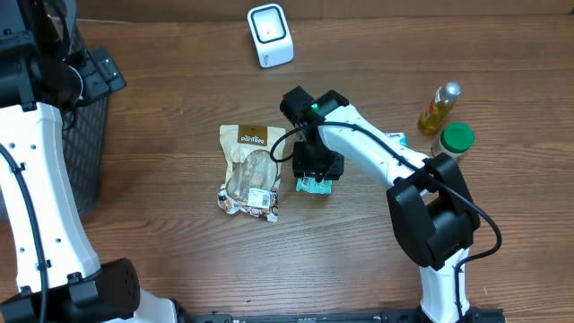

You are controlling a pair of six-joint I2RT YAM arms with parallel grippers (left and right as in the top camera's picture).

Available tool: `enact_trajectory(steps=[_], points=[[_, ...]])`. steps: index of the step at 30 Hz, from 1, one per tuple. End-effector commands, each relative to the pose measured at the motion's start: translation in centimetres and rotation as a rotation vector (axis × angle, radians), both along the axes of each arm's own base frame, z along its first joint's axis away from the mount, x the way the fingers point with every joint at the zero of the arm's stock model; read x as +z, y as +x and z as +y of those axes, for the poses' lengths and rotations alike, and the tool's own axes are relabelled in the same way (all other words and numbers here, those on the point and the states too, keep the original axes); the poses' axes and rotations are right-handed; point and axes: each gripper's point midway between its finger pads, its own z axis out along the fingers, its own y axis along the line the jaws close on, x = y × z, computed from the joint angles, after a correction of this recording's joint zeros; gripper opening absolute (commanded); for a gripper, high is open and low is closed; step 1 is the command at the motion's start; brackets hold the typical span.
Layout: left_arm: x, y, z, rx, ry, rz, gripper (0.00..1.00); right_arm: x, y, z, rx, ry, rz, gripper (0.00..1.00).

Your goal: Scan the item barcode

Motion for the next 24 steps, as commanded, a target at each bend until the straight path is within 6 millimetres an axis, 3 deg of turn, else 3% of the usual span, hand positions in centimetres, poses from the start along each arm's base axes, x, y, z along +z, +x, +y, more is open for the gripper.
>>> enact_trajectory(steps=[1, 10, 15, 20, 22, 24], points=[[0.1, 0.2, 0.0, -0.004, 0.001, -0.004, 1.00, -0.3, -0.2, 0.3, 0.015, -0.009, -0.009, 0.44], [0.1, 0.2, 0.0, -0.004, 0.001, -0.004, 1.00, -1.8, -0.3, 0.1, 0.015, -0.007, -0.020, 0.42], [0.1, 0.2, 0.0, -0.004, 0.001, -0.004, 1.00, -2.9, -0.1, 0.2, 0.015, 0.006, -0.039, 0.34], [0.1, 0.2, 0.0, -0.004, 0.001, -0.004, 1.00, -4.0, -0.7, -0.1, 0.015, 0.002, -0.030, 0.33], [0.1, 0.2, 0.0, -0.004, 0.001, -0.004, 1.00, -4.1, -0.8, -0.2, 0.015, 0.000, -0.027, 0.36], [0.1, 0.2, 0.0, -0.004, 0.001, -0.004, 1.00, -4.1, -0.8, 0.0, 0.016, 0.009, -0.027, 0.49]])
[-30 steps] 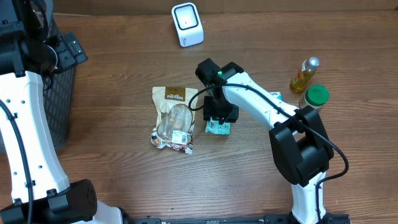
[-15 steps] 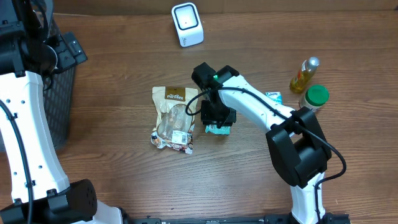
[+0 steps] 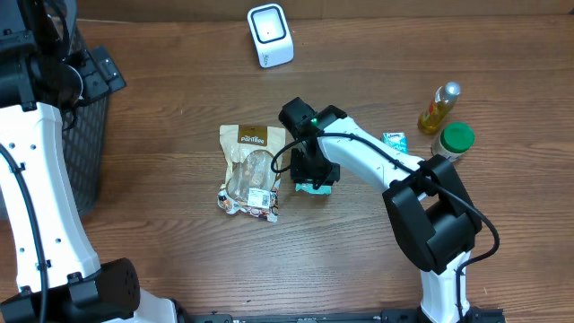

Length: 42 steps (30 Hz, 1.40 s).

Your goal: Scan the item barcode

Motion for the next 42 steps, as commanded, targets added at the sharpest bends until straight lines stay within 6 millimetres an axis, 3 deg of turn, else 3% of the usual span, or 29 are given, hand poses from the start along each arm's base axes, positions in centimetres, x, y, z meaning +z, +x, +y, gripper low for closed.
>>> enact_trajectory(steps=[1, 3, 8, 15, 18, 19, 25, 29, 35, 42], points=[[0.1, 0.2, 0.0, -0.004, 0.001, -0.004, 1.00, -1.5, -0.8, -0.5, 0.002, -0.020, 0.030, 0.52], [0.1, 0.2, 0.0, -0.004, 0.001, -0.004, 1.00, -1.5, -0.8, -0.1, 0.002, 0.002, 0.035, 0.59], [0.1, 0.2, 0.0, -0.004, 0.001, -0.004, 0.99, -1.0, -0.8, 0.6, 0.006, 0.033, 0.045, 0.63], [0.1, 0.2, 0.0, -0.004, 0.001, -0.004, 1.00, 4.8, 2.2, 2.2, 0.128, 0.066, -0.041, 0.72], [0.1, 0.2, 0.0, -0.004, 0.001, -0.004, 1.00, 6.6, 4.4, 1.2, 0.126, 0.000, -0.131, 0.79], [0.1, 0.2, 0.0, -0.004, 0.001, -0.004, 1.00, 6.8, 5.2, 0.7, 0.118, -0.026, -0.162, 0.87], [0.1, 0.2, 0.0, -0.004, 0.001, -0.004, 1.00, 6.7, 9.2, -1.9, 0.048, -0.091, -0.294, 0.91], [0.1, 0.2, 0.0, -0.004, 0.001, -0.004, 1.00, 6.1, 10.6, -3.0, -0.002, -0.060, -0.314, 0.92], [0.1, 0.2, 0.0, -0.004, 0.001, -0.004, 1.00, 4.0, 9.8, -3.2, -0.026, 0.033, -0.239, 0.93], [0.1, 0.2, 0.0, -0.004, 0.001, -0.004, 1.00, 1.5, 7.5, -4.0, -0.021, 0.008, -0.161, 0.97]])
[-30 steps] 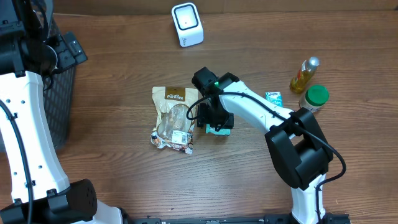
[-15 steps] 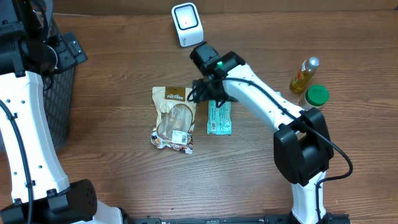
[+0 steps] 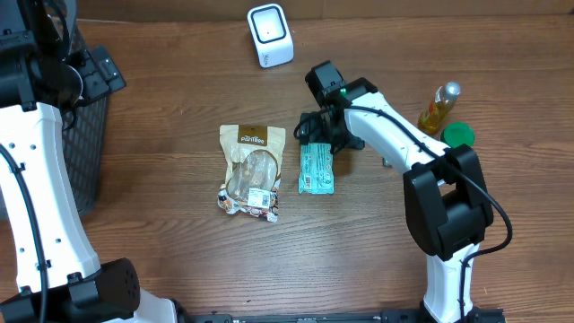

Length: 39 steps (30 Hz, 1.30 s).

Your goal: Scan the item barcode

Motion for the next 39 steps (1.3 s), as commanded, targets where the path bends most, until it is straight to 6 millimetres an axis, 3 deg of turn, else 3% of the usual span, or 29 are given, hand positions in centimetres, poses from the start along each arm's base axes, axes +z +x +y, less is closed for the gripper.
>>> enact_trajectory(steps=[1, 12, 15, 19, 26, 31, 33, 39], points=[[0.1, 0.2, 0.0, -0.005, 0.001, -0.004, 1.00, -1.1, -1.4, -0.1, 0.011, 0.001, 0.046, 0.97], [0.1, 0.2, 0.0, -0.005, 0.001, -0.004, 0.99, -2.4, -6.4, -2.2, -0.055, -0.071, 0.237, 1.00], [0.1, 0.2, 0.0, -0.005, 0.001, -0.004, 1.00, -2.4, -7.0, -1.6, -0.056, -0.033, 0.270, 1.00], [0.1, 0.2, 0.0, -0.005, 0.001, -0.004, 0.99, -1.9, -5.9, -0.9, -0.053, -0.005, 0.235, 1.00], [0.1, 0.2, 0.0, -0.005, 0.001, -0.004, 1.00, 1.6, -3.6, 0.6, -0.038, 0.031, 0.165, 1.00], [0.1, 0.2, 0.0, -0.005, 0.001, -0.004, 1.00, 1.9, -3.8, 2.1, -0.002, 0.038, 0.148, 1.00], [0.1, 0.2, 0.0, -0.005, 0.001, -0.004, 1.00, 1.9, -4.5, 3.1, 0.026, 0.036, 0.150, 0.90], [0.1, 0.2, 0.0, -0.005, 0.001, -0.004, 0.99, 1.5, -6.1, 5.9, 0.092, 0.038, 0.140, 0.41]])
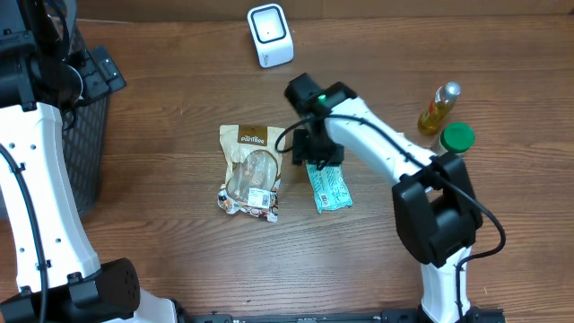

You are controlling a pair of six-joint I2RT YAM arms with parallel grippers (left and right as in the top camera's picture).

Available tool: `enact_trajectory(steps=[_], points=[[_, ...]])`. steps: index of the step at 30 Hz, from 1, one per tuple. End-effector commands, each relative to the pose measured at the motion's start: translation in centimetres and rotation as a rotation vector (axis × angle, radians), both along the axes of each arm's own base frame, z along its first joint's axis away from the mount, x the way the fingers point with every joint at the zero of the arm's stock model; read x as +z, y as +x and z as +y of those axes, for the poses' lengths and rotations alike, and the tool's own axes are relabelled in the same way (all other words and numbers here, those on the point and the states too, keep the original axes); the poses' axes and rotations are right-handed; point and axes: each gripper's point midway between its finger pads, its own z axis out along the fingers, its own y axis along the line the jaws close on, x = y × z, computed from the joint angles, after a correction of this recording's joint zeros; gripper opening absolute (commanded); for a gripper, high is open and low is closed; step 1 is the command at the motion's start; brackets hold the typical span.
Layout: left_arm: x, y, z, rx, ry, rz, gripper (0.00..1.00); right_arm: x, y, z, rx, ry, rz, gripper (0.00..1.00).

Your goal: Scan the item barcode

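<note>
A teal snack packet (pixel 330 188) lies flat on the wooden table, tilted, with its lower end pointing right and a barcode label showing. My right gripper (pixel 316 154) hangs over the packet's upper end and covers it; the jaws are hidden under the wrist. The white barcode scanner (pixel 270 36) stands at the back of the table, well apart from the packet. My left arm (pixel 36 170) rises along the left edge and its gripper is out of view.
A clear bag of bread with a brown label (pixel 250 170) lies just left of the packet. An oil bottle (pixel 439 108) and a green-lidded jar (pixel 456 138) stand at the right. A black mesh basket (pixel 90 135) sits at the far left.
My right gripper has moved from behind the packet's top end to down and left onto it. The packet, which lay straight, is now tilted with its lower end further right.
My right gripper first covered most of the teal packet beside the bread bag, and stayed there a little lower. Then it stood back beyond the packet's top, leaving the whole packet showing. Now it is over the upper end again and the packet has turned.
</note>
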Motion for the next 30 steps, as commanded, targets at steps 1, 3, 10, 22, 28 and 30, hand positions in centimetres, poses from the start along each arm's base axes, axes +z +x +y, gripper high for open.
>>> enact_trajectory(steps=[1, 3, 10, 22, 28, 30], points=[[0.1, 0.2, 0.0, -0.005, 0.001, -0.004, 1.00, 0.2, -0.7, 2.1, 0.028, 0.021, -0.020, 0.36], [0.1, 0.2, 0.0, -0.005, 0.001, -0.004, 1.00, -0.3, -1.1, 3.0, 0.025, 0.031, -0.030, 0.28], [0.1, 0.2, 0.0, -0.005, 0.001, -0.004, 0.99, -1.2, -2.4, 5.2, 0.079, 0.052, -0.047, 0.10], [0.1, 0.2, 0.0, -0.005, 0.001, -0.004, 1.00, -1.5, -2.6, 8.8, 0.144, 0.121, -0.127, 0.05], [0.1, 0.2, 0.0, -0.005, 0.001, -0.004, 1.00, -3.0, -2.8, 9.1, 0.149, 0.137, -0.145, 0.04], [0.1, 0.2, 0.0, -0.005, 0.001, -0.004, 1.00, -3.5, -2.9, 9.4, 0.153, 0.158, -0.146, 0.04]])
